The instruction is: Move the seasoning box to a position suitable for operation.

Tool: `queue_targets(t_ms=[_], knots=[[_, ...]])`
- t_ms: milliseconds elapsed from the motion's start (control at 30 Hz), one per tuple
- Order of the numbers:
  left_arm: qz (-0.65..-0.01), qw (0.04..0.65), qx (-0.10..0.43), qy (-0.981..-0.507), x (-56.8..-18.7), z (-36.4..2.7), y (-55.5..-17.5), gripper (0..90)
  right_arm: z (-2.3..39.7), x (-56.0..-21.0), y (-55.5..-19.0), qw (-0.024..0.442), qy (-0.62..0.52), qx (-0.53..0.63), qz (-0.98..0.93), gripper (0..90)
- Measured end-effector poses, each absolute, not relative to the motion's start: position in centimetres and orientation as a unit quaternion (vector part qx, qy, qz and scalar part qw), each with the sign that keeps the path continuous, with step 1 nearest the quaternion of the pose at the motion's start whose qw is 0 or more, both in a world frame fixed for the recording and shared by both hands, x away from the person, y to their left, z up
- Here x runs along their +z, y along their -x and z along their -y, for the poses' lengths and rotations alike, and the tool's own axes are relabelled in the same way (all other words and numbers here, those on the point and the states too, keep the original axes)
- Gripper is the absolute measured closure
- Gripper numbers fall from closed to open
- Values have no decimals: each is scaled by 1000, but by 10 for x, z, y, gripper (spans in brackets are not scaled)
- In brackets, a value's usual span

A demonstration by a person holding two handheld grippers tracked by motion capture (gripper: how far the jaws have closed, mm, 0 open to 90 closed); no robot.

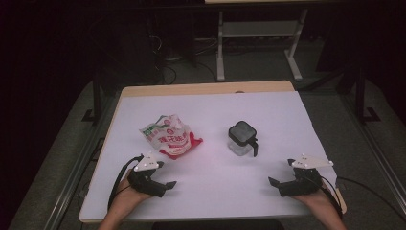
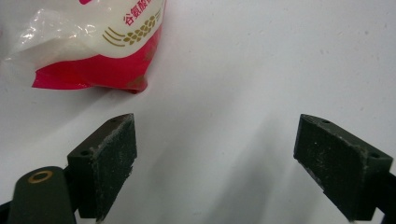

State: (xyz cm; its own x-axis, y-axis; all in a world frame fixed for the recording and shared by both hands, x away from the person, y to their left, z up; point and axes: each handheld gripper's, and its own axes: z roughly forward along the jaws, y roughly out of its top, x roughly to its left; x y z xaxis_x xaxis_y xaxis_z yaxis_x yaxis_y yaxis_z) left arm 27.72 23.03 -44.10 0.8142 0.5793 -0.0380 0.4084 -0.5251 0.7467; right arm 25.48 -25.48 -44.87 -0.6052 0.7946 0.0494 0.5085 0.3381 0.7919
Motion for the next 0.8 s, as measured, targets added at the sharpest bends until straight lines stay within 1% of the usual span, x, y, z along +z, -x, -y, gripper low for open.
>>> queue_targets(t_ms=[433, 533, 700, 800], knots=[[-293, 401, 98, -862, -443, -230, -276, 130, 254, -445, -256, 174, -405, 409, -799, 1], [-306, 417, 94, -851, -441, -236, -276, 129, 251, -441, -258, 172, -405, 405, -801, 1], [-301, 419, 99, -851, -439, -238, -276, 131, 247, -435, -262, 171, -403, 399, -805, 1], [-299, 420, 104, -850, -440, -236, -275, 131, 243, -430, -266, 162, -404, 397, -808, 3]])
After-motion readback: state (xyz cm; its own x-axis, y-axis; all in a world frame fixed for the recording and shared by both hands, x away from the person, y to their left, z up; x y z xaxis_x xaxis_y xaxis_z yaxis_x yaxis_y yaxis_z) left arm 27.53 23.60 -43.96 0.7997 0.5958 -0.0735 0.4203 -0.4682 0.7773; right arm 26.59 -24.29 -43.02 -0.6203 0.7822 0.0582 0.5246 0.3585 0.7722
